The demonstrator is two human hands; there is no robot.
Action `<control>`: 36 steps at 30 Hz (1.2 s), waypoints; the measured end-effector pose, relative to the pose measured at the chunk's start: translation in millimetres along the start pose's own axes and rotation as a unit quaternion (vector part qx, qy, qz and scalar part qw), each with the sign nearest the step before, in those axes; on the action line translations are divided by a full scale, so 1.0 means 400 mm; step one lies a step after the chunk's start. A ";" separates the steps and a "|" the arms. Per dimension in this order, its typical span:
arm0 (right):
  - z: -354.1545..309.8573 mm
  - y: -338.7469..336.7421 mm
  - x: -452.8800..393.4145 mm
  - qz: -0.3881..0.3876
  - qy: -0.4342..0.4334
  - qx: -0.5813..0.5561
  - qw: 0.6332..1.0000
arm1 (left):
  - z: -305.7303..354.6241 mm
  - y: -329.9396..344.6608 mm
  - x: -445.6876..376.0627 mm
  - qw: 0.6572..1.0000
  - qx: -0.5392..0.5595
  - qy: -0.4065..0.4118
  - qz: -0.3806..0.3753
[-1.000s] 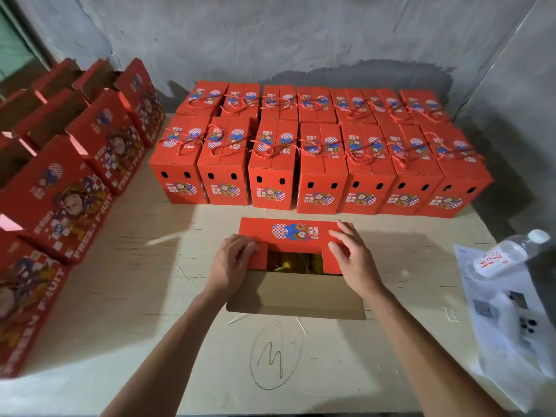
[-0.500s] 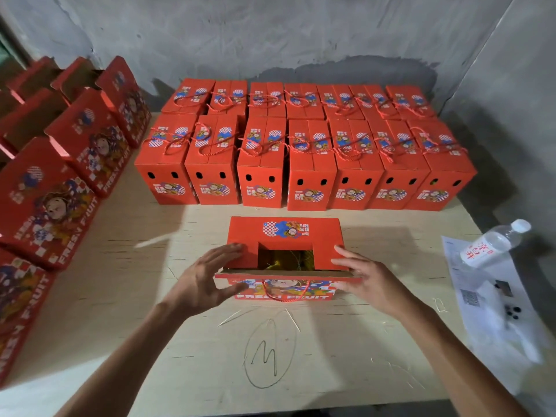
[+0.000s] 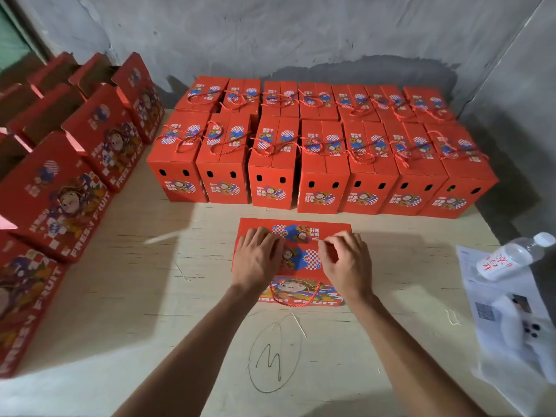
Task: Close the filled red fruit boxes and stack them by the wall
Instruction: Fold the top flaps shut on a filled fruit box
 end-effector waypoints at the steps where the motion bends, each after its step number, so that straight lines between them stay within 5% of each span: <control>1: 0.003 0.002 0.000 0.016 -0.004 0.001 1.000 | -0.005 0.004 0.000 1.000 -0.010 0.013 0.012; 10: 0.012 0.015 -0.027 0.006 0.064 -0.017 0.998 | -0.025 0.023 -0.043 0.999 -0.015 0.027 -0.024; 33: 0.006 0.047 -0.118 -0.213 -0.009 0.111 0.971 | 0.001 0.033 -0.100 0.946 -0.147 -0.030 -0.286; 36: -0.010 0.033 -0.113 -0.175 0.002 0.098 0.980 | 0.007 0.030 -0.100 0.945 -0.157 -0.040 -0.283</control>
Point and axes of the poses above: each hand's wrist, its own x-axis away from the middle knuckle, its own y-axis out of the palm, z = x × y, the point moved 2 cm from there along -x, towards the middle knuckle, and after that the axes turned 5 degrees about -z, right-handed, at the moved point
